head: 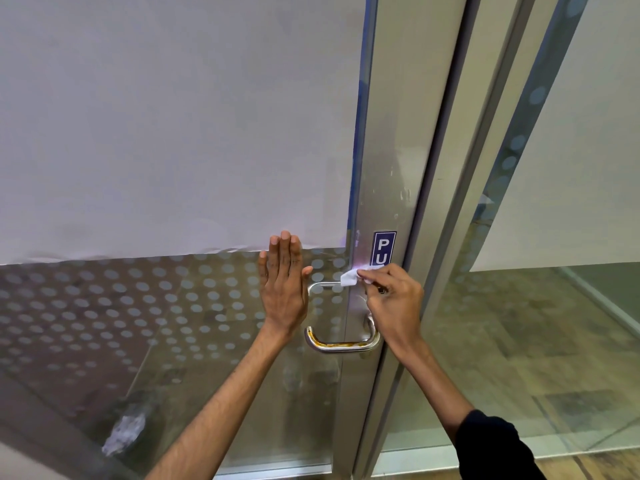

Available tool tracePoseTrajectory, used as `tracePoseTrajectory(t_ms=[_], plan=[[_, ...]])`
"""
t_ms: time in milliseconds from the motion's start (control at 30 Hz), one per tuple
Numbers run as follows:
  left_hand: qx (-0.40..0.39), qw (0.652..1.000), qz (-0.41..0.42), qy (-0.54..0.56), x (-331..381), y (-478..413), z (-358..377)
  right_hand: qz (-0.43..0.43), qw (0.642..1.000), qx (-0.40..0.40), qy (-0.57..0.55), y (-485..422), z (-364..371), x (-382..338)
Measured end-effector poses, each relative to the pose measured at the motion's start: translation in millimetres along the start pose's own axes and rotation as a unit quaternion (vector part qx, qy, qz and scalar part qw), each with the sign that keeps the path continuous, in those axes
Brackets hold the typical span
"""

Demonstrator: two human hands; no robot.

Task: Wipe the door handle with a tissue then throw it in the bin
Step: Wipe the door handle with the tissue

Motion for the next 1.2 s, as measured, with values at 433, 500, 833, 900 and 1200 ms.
tracePoseTrajectory(t_ms=[433, 500, 833, 900, 1200], plan=[[0.033, 0.999, -0.033, 0.003, 0, -4, 2, 0.035, 0.995, -0.086, 0.037, 39, 28, 16], [0.032, 0.999, -0.037, 0.011, -4, 2, 1, 0.033, 0.995, -0.091, 0.037, 39, 25, 11], [0.032, 0.999, -0.028, 0.004, -8, 2, 5, -0.004, 0.999, 0.025, -0.029, 2, 4, -2], [0.032, 0.999, -0.027, 0.001, -7, 1, 5, -0.005, 1.0, 0.002, -0.014, 13, 9, 3], [0.012, 1.0, -0.027, 0.006, -11, 1, 3, 0.041, 0.996, -0.07, 0.023, 35, 17, 13]])
Point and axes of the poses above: each hand's wrist, its own y-axis away from the middle knuckle, its own z-axis out of the palm, x = y × z, the point moved 4 cm from there along -y, towards the middle knuckle, and after that the axes turned 4 degrees about -z, right-handed, at the moved point
